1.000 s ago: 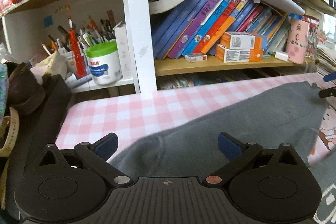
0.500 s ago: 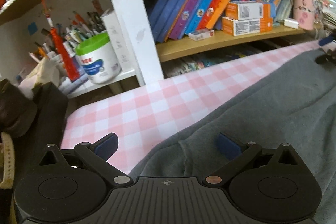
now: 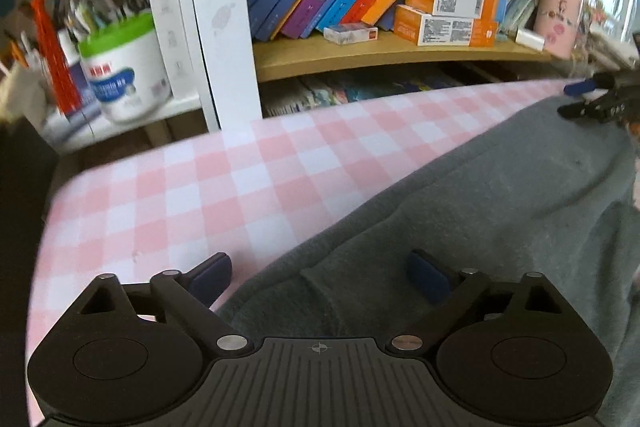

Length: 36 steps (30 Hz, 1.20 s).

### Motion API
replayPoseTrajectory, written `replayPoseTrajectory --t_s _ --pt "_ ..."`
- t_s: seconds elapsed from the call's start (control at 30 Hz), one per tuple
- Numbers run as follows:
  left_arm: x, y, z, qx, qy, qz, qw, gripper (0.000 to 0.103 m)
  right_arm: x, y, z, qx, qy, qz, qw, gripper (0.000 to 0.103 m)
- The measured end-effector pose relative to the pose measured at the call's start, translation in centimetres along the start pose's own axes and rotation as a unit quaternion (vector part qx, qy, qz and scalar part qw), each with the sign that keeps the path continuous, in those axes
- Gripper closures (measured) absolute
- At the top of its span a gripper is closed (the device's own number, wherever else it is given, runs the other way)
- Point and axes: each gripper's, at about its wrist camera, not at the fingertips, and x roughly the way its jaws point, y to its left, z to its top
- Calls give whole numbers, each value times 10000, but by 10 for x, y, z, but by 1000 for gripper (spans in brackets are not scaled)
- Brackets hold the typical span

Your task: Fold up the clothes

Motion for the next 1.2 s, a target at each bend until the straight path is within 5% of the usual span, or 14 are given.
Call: replayPoseTrajectory --t_s 0.13,0.2,0.37,0.77,0.93,1.2 --pt "-5 -4 -1 5 -16 -121 9999 27 -4 -1 -2 15 -23 18 10000 30" --pt "-8 -7 -2 7 -25 -147 9999 38 -9 0 -3 27 -29 -75 10000 56" --pt "-19 -17 -6 71 -56 -238 9997 76 -25 5 -9 34 41 -89 9999 84" --pt "-122 -68 -23 771 -1178 132 9900 82 -145 35 -54 48 -1306 -621 9895 87" --pt "-168 -94 -55 976 -1562 76 9829 82 -196 54 -103 58 -1328 -534 9897 87" --pt "-204 -120 -130 583 -1759 -22 9827 79 -277 83 -181 74 -1347 -385 9901 84"
